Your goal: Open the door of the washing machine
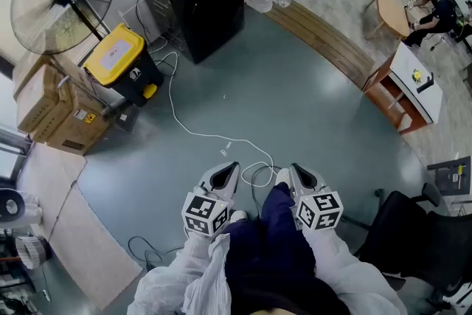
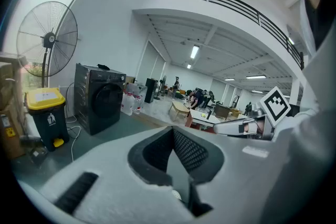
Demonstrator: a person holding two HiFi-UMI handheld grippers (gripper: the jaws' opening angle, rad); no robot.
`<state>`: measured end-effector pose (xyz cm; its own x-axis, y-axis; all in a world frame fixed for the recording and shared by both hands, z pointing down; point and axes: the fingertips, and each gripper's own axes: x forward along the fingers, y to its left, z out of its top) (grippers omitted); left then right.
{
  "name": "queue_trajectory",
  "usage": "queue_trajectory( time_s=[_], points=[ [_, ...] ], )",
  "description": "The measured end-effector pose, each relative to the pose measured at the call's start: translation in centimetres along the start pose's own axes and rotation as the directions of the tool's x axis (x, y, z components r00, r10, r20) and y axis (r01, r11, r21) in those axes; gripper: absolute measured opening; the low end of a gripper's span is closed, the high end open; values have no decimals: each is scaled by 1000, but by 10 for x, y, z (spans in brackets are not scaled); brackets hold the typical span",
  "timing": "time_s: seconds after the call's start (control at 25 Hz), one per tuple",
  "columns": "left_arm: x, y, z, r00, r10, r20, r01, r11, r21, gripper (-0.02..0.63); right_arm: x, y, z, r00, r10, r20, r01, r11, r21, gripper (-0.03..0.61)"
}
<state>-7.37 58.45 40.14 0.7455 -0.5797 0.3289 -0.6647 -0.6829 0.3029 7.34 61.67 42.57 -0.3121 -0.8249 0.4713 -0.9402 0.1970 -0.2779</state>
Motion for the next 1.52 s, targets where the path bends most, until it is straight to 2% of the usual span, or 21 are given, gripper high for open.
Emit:
queue_trajectory(
  time_s=[0.16,0.32,0.52,0.76,0.8,0.88,1.12,1.28,1.44,1.52],
  points=[
    [-43,-4,-6,1000,22,9,-22,1000,-3,0,-28,36,-5,1000,18,7,-17,999,-51,9],
    [-65,-1,-3,997,65,30,-66,998,21,0,-35,50,6,998,28,62,-27,999,-30,9],
    [-84,-3,1,996,70,63,-72,997,30,0,-40,60,18,990,31,140,-30,999,-11,10],
    [-110,1,-6,994,75,74,-77,997,22,0,-43,85,9,987,52,155,-51,999,-16,10],
    [-114,2,-7,995,75,72,-77,997,19,10,-42,89,7,987,58,147,-56,998,-16,10],
    [-119,6,-9,994,84,69,-84,996,5,103,-38,95,2,988,71,134,-69,997,-16,10],
    [-119,33,-5,989,129,71,-126,991,-36,191,-11,106,14,985,113,132,-111,994,-22,10],
    [-96,53,10,986,145,84,-142,989,-47,231,21,95,30,982,142,123,-139,990,-30,11],
    [-61,79,35,985,142,102,-136,989,-58,331,65,79,59,978,167,122,-164,986,-29,10],
    [-40,95,48,984,147,103,-142,988,-53,331,86,69,76,977,177,120,-174,984,-35,10]
  ],
)
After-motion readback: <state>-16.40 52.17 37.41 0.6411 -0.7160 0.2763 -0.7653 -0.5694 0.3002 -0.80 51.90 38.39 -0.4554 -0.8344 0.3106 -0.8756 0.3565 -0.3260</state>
